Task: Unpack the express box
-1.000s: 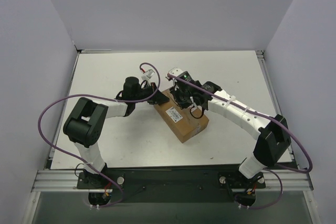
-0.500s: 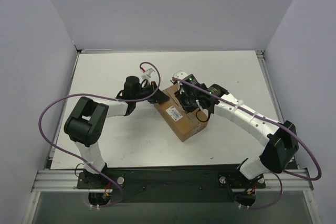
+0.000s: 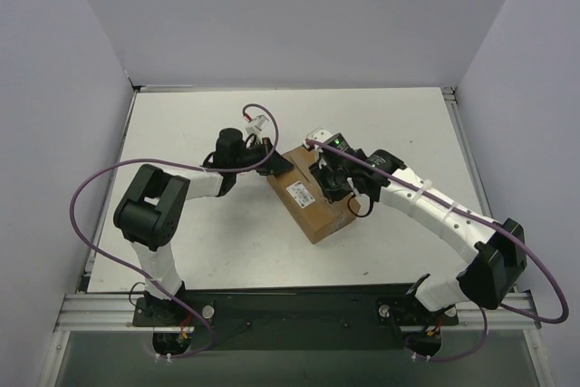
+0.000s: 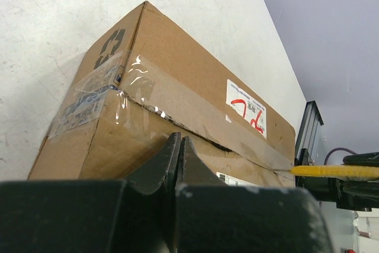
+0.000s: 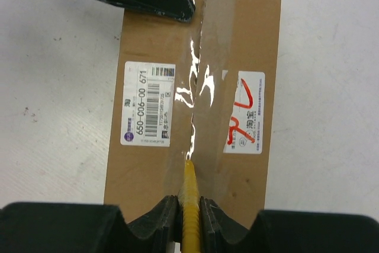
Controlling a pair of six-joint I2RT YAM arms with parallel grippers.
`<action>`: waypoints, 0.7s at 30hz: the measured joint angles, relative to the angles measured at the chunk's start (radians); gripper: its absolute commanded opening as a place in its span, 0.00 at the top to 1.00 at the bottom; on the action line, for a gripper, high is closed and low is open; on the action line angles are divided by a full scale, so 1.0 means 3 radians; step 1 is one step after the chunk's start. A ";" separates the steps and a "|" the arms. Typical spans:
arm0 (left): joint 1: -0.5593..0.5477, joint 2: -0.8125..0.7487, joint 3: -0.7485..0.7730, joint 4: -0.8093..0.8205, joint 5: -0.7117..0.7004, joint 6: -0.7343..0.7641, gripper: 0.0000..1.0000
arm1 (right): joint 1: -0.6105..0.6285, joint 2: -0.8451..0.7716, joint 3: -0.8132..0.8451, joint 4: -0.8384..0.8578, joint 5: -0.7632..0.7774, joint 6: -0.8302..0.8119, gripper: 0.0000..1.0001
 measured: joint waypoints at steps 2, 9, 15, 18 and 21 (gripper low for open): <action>0.0000 0.0013 0.0023 -0.0015 -0.0010 0.0013 1.00 | 0.0000 -0.0067 -0.0038 -0.0066 -0.0008 0.0011 1.00; 0.0000 0.0020 0.0055 -0.0064 -0.0025 0.0064 1.00 | -0.0003 -0.0183 -0.0136 -0.0135 -0.0095 0.0013 1.00; 0.0000 0.0020 0.0056 -0.0070 -0.0027 0.0086 1.00 | -0.0003 -0.0277 -0.0233 -0.0104 -0.0153 0.0010 1.00; 0.0000 0.0020 0.0067 -0.0089 -0.0028 0.0108 1.00 | -0.0004 -0.0343 -0.0289 -0.0097 -0.0186 0.0010 1.00; 0.0001 0.0020 0.0081 -0.0118 -0.0027 0.0141 1.00 | -0.0004 -0.0421 -0.0328 -0.0126 -0.0224 0.0011 1.00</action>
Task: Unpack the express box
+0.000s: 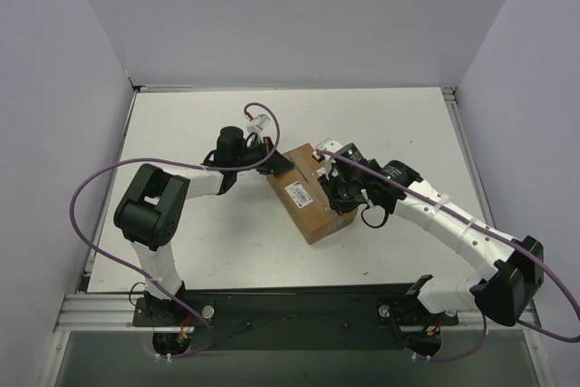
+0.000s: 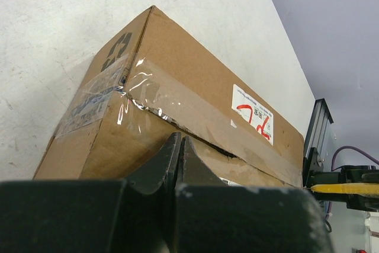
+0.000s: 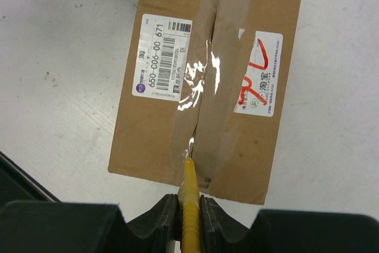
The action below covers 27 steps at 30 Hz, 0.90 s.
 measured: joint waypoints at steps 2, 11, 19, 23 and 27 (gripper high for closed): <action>0.0000 0.0000 0.0017 -0.0032 -0.0001 0.0022 1.00 | 0.0000 -0.0067 -0.0028 -0.0085 -0.0034 0.0000 1.00; 0.0032 0.0009 0.0093 -0.0111 -0.0175 0.0134 1.00 | -0.0039 -0.0235 -0.0118 -0.0554 -0.0256 0.0009 1.00; 0.0067 0.0020 0.0125 -0.0075 -0.0130 0.0233 0.68 | -0.0266 -0.0247 -0.0123 -0.0778 -0.0329 -0.0022 1.00; 0.0075 0.0013 0.0191 -0.0092 0.0167 0.0294 0.54 | -0.0573 -0.0247 -0.0126 -0.0769 -0.0256 -0.0045 1.00; 0.0081 -0.0079 0.0392 -0.0484 0.0361 0.0492 0.44 | -0.0790 -0.0247 -0.0126 -0.0718 -0.0112 -0.0084 1.00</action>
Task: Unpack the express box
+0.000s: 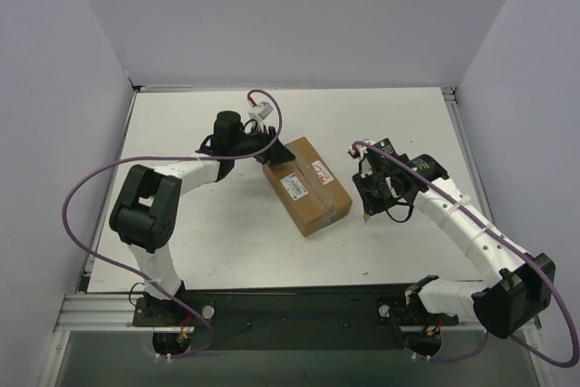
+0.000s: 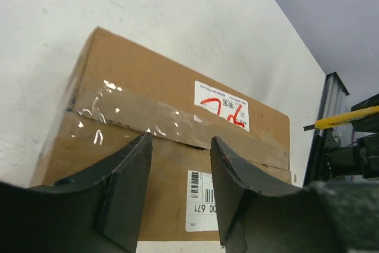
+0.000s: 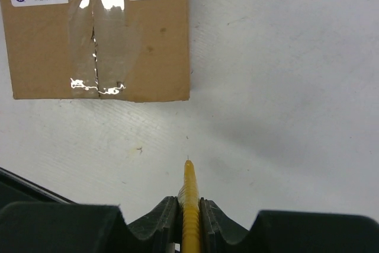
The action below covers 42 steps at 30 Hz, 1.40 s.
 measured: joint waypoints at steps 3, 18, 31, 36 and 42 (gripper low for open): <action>0.0032 -0.0104 0.0362 -0.0523 -0.0111 0.0431 0.39 | -0.0085 0.0000 0.0000 0.0072 0.0037 -0.0070 1.00; 0.0202 0.0739 0.1611 -0.1790 -0.0183 0.1780 0.31 | -0.0694 0.0000 0.0309 0.0354 0.0050 -0.0181 1.00; 0.0313 0.0735 0.1152 -0.1347 0.0128 0.0907 0.80 | -0.0802 0.0098 0.0429 0.0345 0.0033 -0.0245 1.00; 0.0507 0.0572 0.0683 -0.0851 0.0272 0.0341 0.99 | -0.0802 0.0253 0.0539 0.0352 0.0015 -0.0249 1.00; 0.0604 0.0542 0.0516 -0.0601 0.0237 -0.0075 1.00 | -0.0802 0.0432 0.0647 0.0354 -0.0010 -0.0249 1.00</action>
